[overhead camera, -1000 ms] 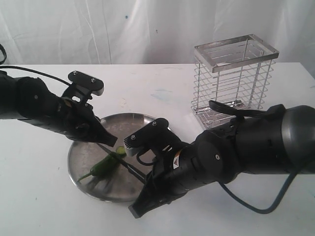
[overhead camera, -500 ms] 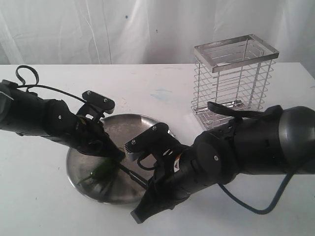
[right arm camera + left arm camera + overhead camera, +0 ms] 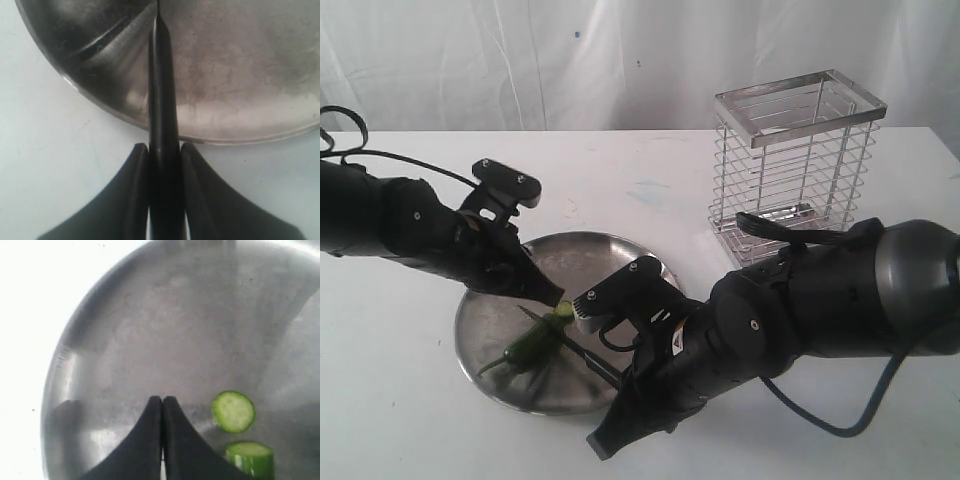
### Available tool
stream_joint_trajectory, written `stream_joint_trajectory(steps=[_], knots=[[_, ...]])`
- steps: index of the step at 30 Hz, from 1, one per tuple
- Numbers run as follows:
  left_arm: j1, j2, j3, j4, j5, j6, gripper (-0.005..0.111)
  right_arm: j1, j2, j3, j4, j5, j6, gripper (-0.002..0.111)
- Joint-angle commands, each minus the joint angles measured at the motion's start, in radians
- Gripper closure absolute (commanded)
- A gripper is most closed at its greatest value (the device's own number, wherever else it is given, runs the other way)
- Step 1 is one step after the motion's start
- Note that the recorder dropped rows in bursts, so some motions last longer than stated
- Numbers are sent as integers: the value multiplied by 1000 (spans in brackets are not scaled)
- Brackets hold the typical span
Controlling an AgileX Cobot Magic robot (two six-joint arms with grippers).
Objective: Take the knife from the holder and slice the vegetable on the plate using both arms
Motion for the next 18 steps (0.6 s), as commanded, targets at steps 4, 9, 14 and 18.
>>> stream_joint_trajectory(steps=[4, 9, 14, 18], knots=[[2, -37, 7, 0, 87, 16, 107, -4, 1, -1, -3, 5, 9, 108], [2, -37, 7, 0, 110, 16, 107, -4, 1, -1, -3, 4, 9, 108], [2, -37, 7, 0, 142, 12, 107, -4, 1, -1, -3, -4, 9, 108], [2, -33, 7, 0, 142, 12, 107, -4, 1, -1, -3, -6, 9, 108]])
